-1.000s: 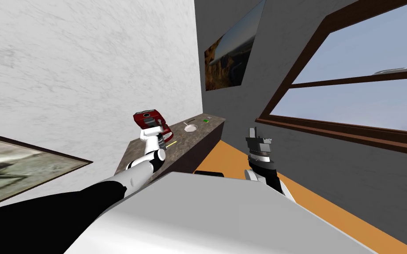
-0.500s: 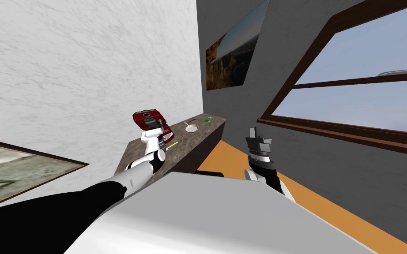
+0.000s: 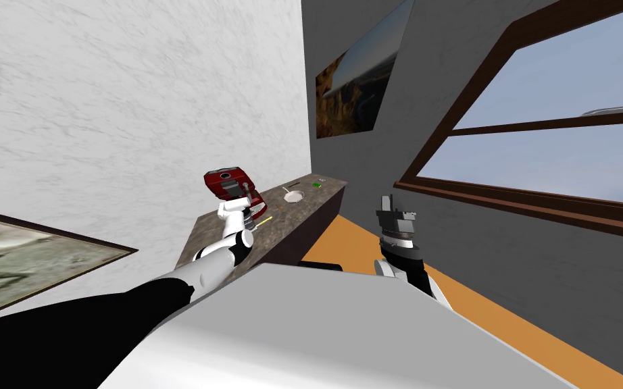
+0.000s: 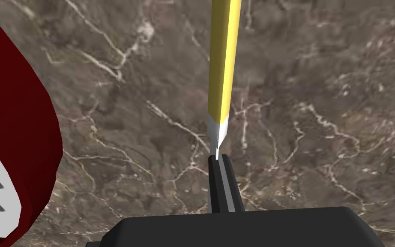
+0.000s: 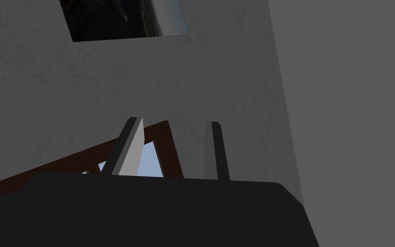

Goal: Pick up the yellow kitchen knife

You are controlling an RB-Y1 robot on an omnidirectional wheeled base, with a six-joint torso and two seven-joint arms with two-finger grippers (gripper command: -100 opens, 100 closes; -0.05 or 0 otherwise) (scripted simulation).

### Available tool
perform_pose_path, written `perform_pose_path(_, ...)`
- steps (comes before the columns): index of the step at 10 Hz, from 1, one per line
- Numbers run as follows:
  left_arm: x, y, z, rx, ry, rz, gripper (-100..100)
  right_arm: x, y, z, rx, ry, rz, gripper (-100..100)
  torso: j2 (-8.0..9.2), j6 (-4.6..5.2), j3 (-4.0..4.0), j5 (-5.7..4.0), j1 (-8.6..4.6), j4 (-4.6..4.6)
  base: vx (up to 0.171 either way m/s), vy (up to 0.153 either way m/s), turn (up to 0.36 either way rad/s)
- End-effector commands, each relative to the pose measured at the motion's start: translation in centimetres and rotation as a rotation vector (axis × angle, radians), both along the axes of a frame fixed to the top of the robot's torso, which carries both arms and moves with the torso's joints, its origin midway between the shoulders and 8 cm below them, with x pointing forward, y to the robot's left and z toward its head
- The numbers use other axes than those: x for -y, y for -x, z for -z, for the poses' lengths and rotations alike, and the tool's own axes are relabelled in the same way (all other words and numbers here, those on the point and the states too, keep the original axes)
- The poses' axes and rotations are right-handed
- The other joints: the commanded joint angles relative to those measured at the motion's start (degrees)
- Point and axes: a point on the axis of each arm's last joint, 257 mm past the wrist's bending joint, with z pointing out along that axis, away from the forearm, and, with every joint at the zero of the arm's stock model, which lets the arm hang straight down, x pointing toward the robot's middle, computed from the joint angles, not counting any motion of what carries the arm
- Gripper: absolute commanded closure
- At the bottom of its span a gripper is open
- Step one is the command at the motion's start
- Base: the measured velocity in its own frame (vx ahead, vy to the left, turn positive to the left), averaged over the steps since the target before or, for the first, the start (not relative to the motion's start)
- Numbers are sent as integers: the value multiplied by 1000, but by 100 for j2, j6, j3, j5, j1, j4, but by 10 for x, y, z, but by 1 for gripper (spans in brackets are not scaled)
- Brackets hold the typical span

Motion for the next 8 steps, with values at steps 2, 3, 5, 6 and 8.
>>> perform_pose_path(2,1,0,1,-4,1,12,100,0,0,0,0,0,0,0,-1,-20,1,2,-2,3,-1,0,-19)
perform_pose_path(3,1,0,1,-4,1,11,100,0,0,0,0,0,0,0,-1,-20,1,3,0,3,0,0,0)
perform_pose_path(5,-1,2,-9,-2,3,-8,100,0,0,0,0,0,0,0,-1,-18,1,3,0,2,0,2,-6)
perform_pose_path(6,-1,2,-11,-2,4,-9,100,0,0,0,0,0,0,0,-1,-17,1,0,0,4,2,8,-18)
perform_pose_path(8,-1,2,-10,-1,3,-8,0,0,0,0,0,0,0,0,-1,-16,0,3,1,1,0,0,0)
